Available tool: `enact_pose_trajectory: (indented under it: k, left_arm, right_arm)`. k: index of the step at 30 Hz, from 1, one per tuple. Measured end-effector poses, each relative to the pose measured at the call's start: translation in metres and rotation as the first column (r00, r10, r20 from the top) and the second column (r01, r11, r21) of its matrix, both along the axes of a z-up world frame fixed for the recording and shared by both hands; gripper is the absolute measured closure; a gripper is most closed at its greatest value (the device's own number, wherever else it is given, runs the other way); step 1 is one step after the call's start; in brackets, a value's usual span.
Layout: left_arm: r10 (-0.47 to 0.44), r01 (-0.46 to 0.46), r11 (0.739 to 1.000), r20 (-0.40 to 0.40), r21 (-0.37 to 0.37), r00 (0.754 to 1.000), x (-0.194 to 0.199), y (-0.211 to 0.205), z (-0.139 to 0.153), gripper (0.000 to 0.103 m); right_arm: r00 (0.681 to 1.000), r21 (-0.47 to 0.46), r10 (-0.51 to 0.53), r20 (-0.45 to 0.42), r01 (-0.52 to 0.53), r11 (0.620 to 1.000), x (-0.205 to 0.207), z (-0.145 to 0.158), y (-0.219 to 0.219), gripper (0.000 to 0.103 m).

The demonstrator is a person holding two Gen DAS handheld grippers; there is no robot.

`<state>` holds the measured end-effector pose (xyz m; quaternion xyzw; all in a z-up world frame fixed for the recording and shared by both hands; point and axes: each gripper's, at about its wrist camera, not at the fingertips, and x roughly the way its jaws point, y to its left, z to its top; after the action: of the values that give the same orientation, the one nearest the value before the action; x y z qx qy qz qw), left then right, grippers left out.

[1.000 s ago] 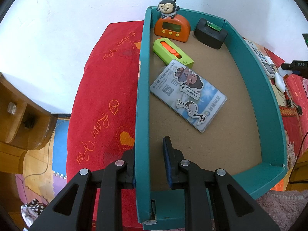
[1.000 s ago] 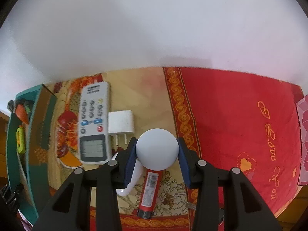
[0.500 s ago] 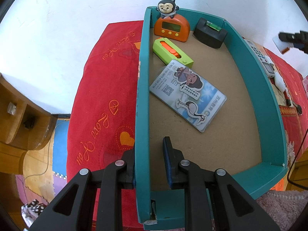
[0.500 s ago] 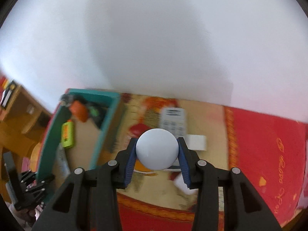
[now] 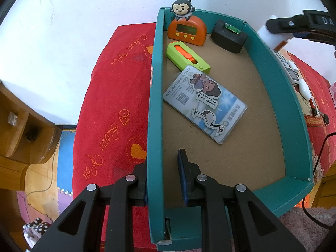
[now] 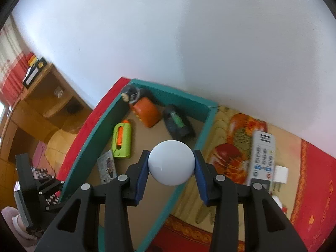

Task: Organize objects
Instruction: 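Carry the jar into the tray beside the lime-green box, then open the right tool to release the jar and lift away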

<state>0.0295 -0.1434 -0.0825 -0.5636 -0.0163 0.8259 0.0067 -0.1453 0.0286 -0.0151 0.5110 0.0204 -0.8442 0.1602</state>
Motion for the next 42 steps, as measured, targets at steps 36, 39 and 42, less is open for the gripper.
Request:
enact_pose_trajectory:
  k: [36,39,42]
  left_arm:
    - [0.004,-0.004,1.000,-0.003,0.007,1.000,-0.001,0.001,0.001,0.082]
    - [0.003,-0.003,1.000,-0.004,0.006,1.000,-0.001,0.001,0.000,0.082]
    - [0.004,-0.004,1.000,-0.004,0.006,1.000,-0.001,0.001,0.000,0.082]
  right_arm:
    - [0.991,0.135,0.126,0.052,-0.132,0.982,-0.044,-0.070,-0.093,0.063]
    - [0.989,0.114,0.131,0.062,-0.137,0.984,-0.043,-0.069,-0.094,0.062]
    - [0.989,0.109,0.141,0.048,-0.146,0.983,-0.039,-0.064,-0.095,0.061]
